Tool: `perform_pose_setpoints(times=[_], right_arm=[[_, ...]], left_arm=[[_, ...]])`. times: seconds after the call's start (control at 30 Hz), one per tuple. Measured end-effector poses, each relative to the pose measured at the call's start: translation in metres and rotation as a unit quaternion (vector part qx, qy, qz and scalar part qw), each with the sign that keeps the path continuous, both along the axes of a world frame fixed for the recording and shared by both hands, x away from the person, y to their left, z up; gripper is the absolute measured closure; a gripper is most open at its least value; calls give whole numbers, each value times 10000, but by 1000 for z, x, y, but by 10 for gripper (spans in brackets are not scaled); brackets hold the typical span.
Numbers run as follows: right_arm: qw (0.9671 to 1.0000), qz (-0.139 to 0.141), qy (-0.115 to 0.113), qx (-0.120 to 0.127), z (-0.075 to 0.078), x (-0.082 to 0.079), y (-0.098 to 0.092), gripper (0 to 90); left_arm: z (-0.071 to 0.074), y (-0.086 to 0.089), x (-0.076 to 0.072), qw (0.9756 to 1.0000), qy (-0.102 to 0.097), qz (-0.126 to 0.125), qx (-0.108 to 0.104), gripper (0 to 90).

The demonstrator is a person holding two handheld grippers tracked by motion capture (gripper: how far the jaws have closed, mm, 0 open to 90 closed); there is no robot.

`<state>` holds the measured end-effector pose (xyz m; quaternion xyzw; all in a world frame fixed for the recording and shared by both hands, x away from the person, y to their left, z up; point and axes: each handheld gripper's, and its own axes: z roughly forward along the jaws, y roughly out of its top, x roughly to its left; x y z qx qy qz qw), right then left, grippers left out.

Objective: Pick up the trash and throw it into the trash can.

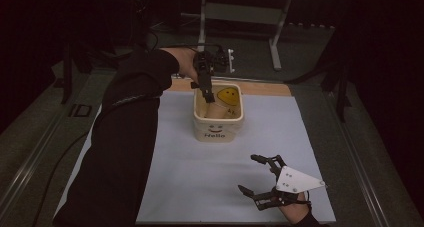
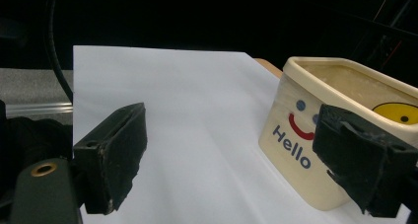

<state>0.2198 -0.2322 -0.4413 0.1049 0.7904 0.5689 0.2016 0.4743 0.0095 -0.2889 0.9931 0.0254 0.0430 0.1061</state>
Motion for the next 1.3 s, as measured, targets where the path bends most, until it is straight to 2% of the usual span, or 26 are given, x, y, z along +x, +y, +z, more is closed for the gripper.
perform_pose_setpoints(times=[0.2, 0.6, 0.8, 0.97, 1.0, 1.03, 1.13, 1.17, 1.2, 1.3], right_arm=[[10000, 7, 9, -10, 0, 0, 1, 132], [10000, 22, 10, -46, 0, -1, 5, 132], [10000, 25, 18, -76, -1, 0, 5, 132], [9999, 34, 12, -98, -1, 0, 7, 132], [9999, 47, 11, -105, -1, 0, 8, 132], [9999, 54, 11, -118, -1, 0, 9, 132], [9999, 64, 7, -134, -2, -1, 10, 132], [9999, 64, 7, -134, -2, -1, 10, 132], [9999, 60, 7, -137, -2, -1, 10, 132], [9999, 53, 10, -133, -2, 0, 10, 132]], left_arm=[[5, 10, -6, 9999, -17, -2, -99, 7], [9, 35, -20, 9995, 6, 204, -256, 7], [14, 49, -31, 9984, 13, 266, -500, 7], [15, 60, -36, 9976, 17, 318, -617, 7], [14, 67, -39, 9968, 53, 375, -710, 7], [13, 70, -39, 9966, 24, 388, -722, 7], [8, 80, -41, 9945, 123, 552, -884, 7], [8, 80, -41, 9945, 123, 552, -884, 7], [6, 88, -43, 9934, 160, 636, -943, 7], [4, 97, -47, 9917, 147, 693, -1069, 7]])
